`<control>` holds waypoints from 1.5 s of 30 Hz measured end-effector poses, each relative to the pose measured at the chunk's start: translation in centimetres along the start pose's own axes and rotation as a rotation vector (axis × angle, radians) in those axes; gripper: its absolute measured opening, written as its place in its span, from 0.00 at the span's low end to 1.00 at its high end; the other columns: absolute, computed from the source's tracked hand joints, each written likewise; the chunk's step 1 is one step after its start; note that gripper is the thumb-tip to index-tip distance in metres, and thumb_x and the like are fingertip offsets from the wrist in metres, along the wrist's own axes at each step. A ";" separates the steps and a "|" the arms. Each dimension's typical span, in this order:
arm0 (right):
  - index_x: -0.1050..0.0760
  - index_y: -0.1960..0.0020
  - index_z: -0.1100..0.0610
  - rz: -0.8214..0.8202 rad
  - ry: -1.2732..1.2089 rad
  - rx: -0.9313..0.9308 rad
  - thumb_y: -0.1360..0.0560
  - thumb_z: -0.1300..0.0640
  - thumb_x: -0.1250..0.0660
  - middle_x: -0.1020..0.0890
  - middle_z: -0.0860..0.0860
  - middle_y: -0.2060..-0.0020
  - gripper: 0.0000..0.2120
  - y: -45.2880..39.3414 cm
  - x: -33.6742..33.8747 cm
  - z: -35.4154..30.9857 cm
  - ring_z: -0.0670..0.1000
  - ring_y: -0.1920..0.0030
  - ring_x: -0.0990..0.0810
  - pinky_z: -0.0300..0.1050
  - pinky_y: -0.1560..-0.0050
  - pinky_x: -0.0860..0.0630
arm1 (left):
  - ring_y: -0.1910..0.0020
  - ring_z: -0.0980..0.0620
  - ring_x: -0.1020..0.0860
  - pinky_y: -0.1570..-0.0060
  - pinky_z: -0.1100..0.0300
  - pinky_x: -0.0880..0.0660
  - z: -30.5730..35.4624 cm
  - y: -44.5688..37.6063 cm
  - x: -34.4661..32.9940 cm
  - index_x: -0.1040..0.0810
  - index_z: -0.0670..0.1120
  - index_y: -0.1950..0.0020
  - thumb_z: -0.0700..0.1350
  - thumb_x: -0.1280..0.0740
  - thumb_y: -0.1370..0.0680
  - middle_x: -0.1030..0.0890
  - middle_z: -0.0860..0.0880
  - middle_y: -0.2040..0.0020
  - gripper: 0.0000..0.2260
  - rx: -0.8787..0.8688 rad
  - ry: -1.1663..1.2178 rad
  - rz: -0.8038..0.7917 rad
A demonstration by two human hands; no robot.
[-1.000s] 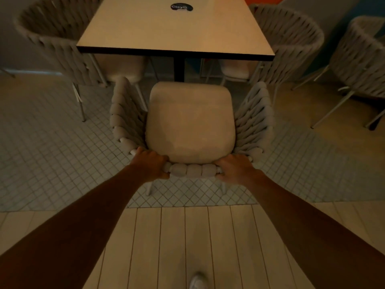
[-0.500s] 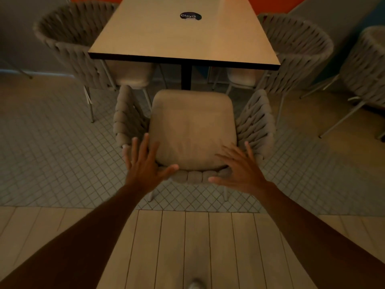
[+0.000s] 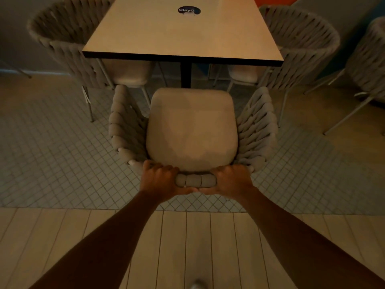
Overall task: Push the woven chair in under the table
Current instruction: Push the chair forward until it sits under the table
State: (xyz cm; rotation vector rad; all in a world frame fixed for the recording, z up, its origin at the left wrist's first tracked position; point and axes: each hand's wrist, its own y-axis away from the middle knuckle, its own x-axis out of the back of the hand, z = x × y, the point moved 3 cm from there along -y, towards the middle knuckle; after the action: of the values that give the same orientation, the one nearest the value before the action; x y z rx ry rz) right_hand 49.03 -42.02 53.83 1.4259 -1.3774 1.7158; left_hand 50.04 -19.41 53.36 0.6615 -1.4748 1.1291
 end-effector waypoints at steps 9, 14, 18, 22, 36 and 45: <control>0.18 0.68 0.50 0.010 0.011 0.021 0.37 0.21 0.36 0.19 0.47 0.75 0.32 -1.6 -1.3 0.8 0.49 0.75 0.22 0.40 0.75 0.29 | 0.70 0.50 0.19 0.51 0.50 0.31 -1.0 -1.4 -0.3 0.19 0.52 0.67 0.82 0.44 0.36 0.17 0.53 0.71 0.34 -0.054 -0.015 0.093; 0.21 0.70 0.50 0.033 -0.006 0.004 0.36 0.22 0.35 0.21 0.47 0.77 0.31 -2.3 -2.0 1.0 0.49 0.77 0.24 0.41 0.75 0.29 | 0.70 0.49 0.20 0.50 0.49 0.30 -1.6 -2.1 -0.8 0.20 0.52 0.68 0.82 0.42 0.36 0.18 0.53 0.72 0.33 -0.060 -0.016 0.090; 0.21 0.70 0.51 0.005 0.000 -0.017 0.36 0.20 0.37 0.21 0.47 0.76 0.33 -3.0 -2.3 1.3 0.49 0.76 0.24 0.41 0.75 0.28 | 0.67 0.48 0.19 0.46 0.46 0.30 -2.0 -2.8 -1.1 0.19 0.52 0.66 0.82 0.43 0.36 0.18 0.52 0.70 0.34 -0.053 -0.023 0.066; 0.18 0.66 0.50 -0.080 0.062 -0.025 0.40 0.17 0.41 0.18 0.46 0.73 0.37 -6.6 -2.0 2.0 0.48 0.73 0.21 0.38 0.72 0.32 | 0.49 0.46 0.20 0.37 0.45 0.33 -3.8 -5.6 -0.6 0.17 0.52 0.56 0.82 0.46 0.36 0.16 0.52 0.56 0.37 0.072 0.011 -0.068; 0.21 0.71 0.51 0.041 0.041 0.019 0.40 0.18 0.38 0.20 0.46 0.77 0.34 -10.0 -3.2 3.4 0.47 0.77 0.24 0.36 0.70 0.40 | 0.55 0.44 0.20 0.44 0.48 0.37 -5.9 -8.5 -1.4 0.18 0.52 0.64 0.79 0.44 0.35 0.17 0.53 0.64 0.33 0.090 0.059 -0.009; 0.21 0.70 0.50 -0.006 0.030 -0.010 0.39 0.18 0.40 0.19 0.46 0.76 0.35 -11.5 -3.7 4.6 0.47 0.76 0.23 0.37 0.69 0.40 | 0.48 0.46 0.22 0.42 0.49 0.40 -6.9 -10.5 -2.5 0.18 0.54 0.59 0.81 0.45 0.36 0.17 0.54 0.59 0.34 0.136 0.055 -0.102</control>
State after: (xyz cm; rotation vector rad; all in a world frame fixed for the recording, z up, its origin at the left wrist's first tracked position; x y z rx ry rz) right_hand 61.87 -41.39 54.39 1.3916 -1.3627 1.7178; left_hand 62.73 -17.70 53.57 0.7856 -1.3116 1.1661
